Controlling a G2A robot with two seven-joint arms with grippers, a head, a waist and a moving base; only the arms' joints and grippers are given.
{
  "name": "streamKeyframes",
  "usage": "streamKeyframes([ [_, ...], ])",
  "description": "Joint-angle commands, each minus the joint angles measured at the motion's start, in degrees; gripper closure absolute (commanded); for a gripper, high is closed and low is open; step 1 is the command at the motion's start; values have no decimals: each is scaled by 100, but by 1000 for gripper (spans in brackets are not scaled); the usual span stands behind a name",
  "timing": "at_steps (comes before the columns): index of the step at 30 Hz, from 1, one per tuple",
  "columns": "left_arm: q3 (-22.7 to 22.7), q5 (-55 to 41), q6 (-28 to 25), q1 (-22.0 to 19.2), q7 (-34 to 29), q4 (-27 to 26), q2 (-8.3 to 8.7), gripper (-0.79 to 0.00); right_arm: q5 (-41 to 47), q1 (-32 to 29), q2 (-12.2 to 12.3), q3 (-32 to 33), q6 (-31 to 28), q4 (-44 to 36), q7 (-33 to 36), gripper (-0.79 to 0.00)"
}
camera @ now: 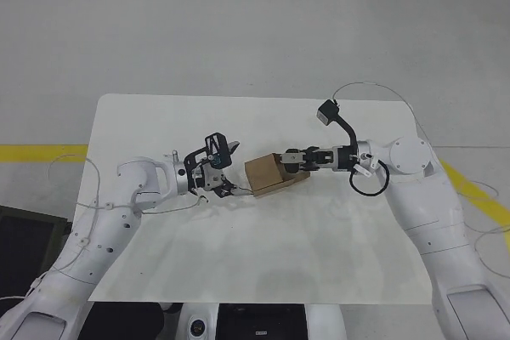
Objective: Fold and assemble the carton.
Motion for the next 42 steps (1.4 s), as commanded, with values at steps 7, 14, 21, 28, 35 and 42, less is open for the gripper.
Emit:
streamKeyframes([
  [7,302,126,323,158,-39,-52,-78,-785,-827,-509,245,468,856,-437,-100,0],
  [14,493,313,944,-43,343,251,-214,-785,-1111,-799,331,506,1133,-469,-194,0],
  [21,685,372,852,-264,311,566,-310,-785,-1264,-531,247,33,1181,-40,-437,0],
  [28,829,521,540,-434,359,829,-371,-785,-1137,-332,165,-275,1143,188,-605,0],
  [35,971,874,428,-641,499,1108,-438,-785,-955,-155,75,-585,1093,336,-597,0],
  [42,994,990,227,-757,696,1292,-471,-785,-830,20,-25,-902,1028,546,-594,0],
])
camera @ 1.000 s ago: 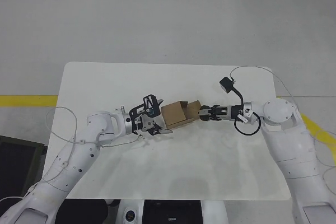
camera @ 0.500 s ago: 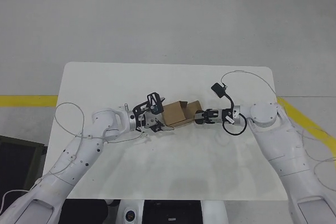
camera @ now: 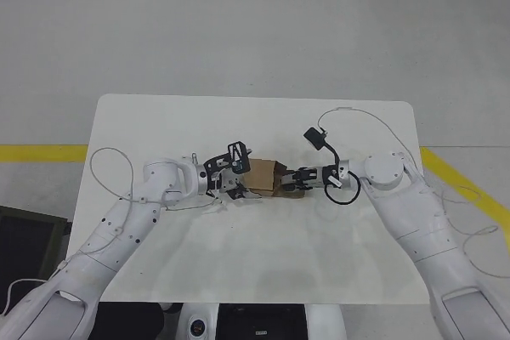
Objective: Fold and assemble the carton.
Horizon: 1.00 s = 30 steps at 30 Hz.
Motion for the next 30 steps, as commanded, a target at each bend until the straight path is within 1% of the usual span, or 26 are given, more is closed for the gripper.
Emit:
streamKeyframes([
  [1,-1,40,-71,-17,57,21,-3,-785,46,50,-33,-97,-24,62,-2,0],
  [11,-6,198,-269,-27,202,23,-16,-785,225,305,-190,-458,-228,456,-91,0],
  [21,-14,239,-293,-12,212,9,-39,-785,348,485,-320,-714,-384,718,-107,0],
  [25,-30,264,-281,-8,212,13,-46,-785,396,513,-288,-607,-455,727,-4,0],
  [30,-79,314,-266,9,206,15,-42,-785,283,376,-150,-325,-341,467,151,0],
])
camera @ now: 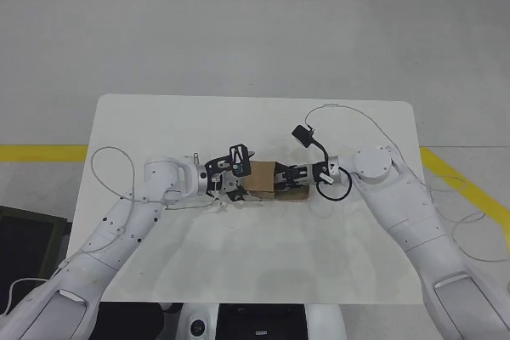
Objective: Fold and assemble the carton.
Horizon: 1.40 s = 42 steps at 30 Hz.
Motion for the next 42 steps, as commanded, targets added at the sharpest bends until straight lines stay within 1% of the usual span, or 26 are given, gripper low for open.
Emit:
streamKeyframes([
  [1,-22,36,8,18,4,-15,6,-785,-73,-95,72,147,127,-115,42,0],
  [8,-112,96,3,96,13,-78,27,-785,-387,-428,297,612,583,-598,76,0],
  [11,-139,109,-9,116,20,-101,32,-785,-643,-458,356,732,654,-702,-88,0],
  [13,-152,117,-18,125,23,-122,33,-785,-666,-456,366,753,567,-693,-152,0],
  [19,-170,129,-47,149,18,-171,31,-785,-722,-189,280,494,250,-407,-316,0],
  [24,-174,126,-63,164,14,-197,24,-785,-726,140,160,163,-96,-96,-245,0],
  [29,-183,141,-67,171,21,-197,18,-785,-736,365,84,-54,-74,119,-53,0],
  [34,-192,151,-69,185,19,-207,13,-785,-622,360,60,-137,-55,108,129,0],
  [42,-199,192,-46,208,14,-232,4,-785,-300,261,-32,-310,35,160,37,0],
])
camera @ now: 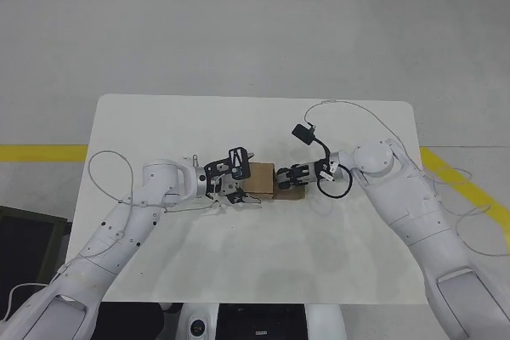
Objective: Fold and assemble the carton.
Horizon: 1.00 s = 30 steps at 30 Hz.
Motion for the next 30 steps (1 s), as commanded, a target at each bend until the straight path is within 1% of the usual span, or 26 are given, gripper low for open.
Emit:
streamKeyframes([
  [1,-3,21,19,5,5,-13,-2,-785,99,-21,-32,-55,6,28,-39,0],
  [11,-19,136,57,49,21,-79,-4,-785,383,88,-193,-298,-53,269,-134,0],
  [22,-57,177,57,99,26,-126,-4,-785,523,185,-303,-430,-192,549,-121,0],
  [26,-71,157,60,112,5,-130,-7,-785,531,217,-306,-400,-232,631,-109,0],
  [30,-97,161,84,118,0,-153,-7,-785,421,204,-233,-241,-135,591,-153,0],
])
